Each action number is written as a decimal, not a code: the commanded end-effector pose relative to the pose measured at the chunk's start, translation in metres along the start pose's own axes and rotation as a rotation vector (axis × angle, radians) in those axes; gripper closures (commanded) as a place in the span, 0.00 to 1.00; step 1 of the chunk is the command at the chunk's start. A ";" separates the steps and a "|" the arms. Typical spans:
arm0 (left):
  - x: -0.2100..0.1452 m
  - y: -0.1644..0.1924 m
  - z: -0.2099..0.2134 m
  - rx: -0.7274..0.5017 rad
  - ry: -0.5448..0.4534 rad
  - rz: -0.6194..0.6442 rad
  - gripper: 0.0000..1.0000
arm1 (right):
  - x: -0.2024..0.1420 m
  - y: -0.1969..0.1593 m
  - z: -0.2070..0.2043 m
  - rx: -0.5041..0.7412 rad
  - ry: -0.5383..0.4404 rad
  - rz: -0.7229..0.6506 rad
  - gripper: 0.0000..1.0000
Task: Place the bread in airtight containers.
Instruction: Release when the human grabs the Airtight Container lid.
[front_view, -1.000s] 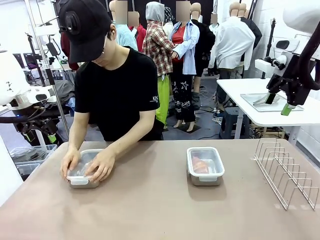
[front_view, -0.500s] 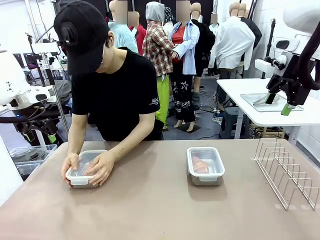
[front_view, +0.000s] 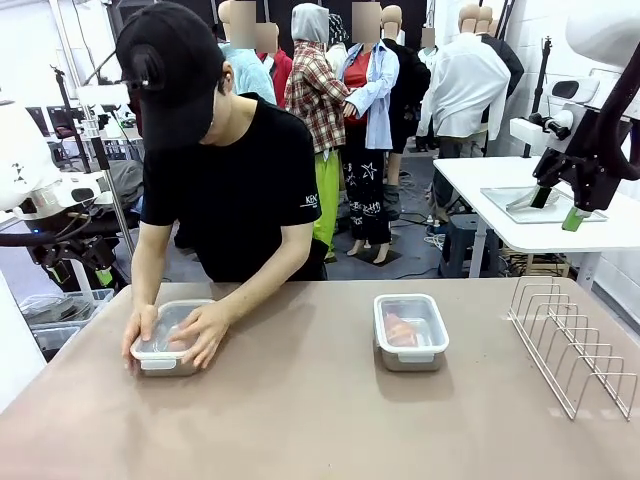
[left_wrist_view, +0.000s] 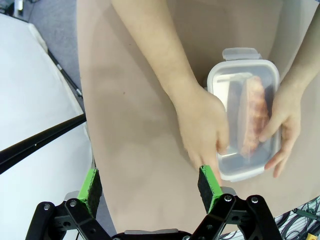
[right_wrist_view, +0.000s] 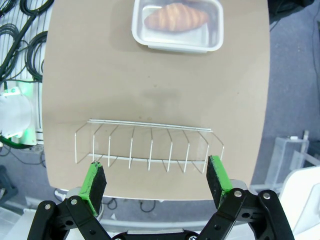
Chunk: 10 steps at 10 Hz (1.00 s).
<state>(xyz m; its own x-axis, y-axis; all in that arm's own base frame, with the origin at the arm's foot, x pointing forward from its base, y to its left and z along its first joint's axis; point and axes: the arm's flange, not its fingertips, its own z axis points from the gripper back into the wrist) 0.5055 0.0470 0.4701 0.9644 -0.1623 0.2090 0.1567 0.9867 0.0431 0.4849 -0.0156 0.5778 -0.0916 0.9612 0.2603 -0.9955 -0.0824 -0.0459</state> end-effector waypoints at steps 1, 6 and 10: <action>-0.002 0.001 0.001 0.025 0.004 0.007 0.00 | 0.001 -0.003 0.000 0.004 0.007 -0.003 0.00; -0.002 0.001 0.001 0.025 0.004 0.007 0.00 | 0.001 -0.003 0.000 0.004 0.007 -0.003 0.00; -0.002 0.001 0.001 0.025 0.004 0.007 0.00 | 0.001 -0.003 0.000 0.004 0.007 -0.003 0.00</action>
<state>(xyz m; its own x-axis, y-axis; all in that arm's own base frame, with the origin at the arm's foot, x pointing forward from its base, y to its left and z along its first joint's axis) 0.5055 0.0470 0.4701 0.9644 -0.1623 0.2090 0.1567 0.9867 0.0431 0.4849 -0.0156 0.5778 -0.0917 0.9612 0.2603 -0.9955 -0.0825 -0.0459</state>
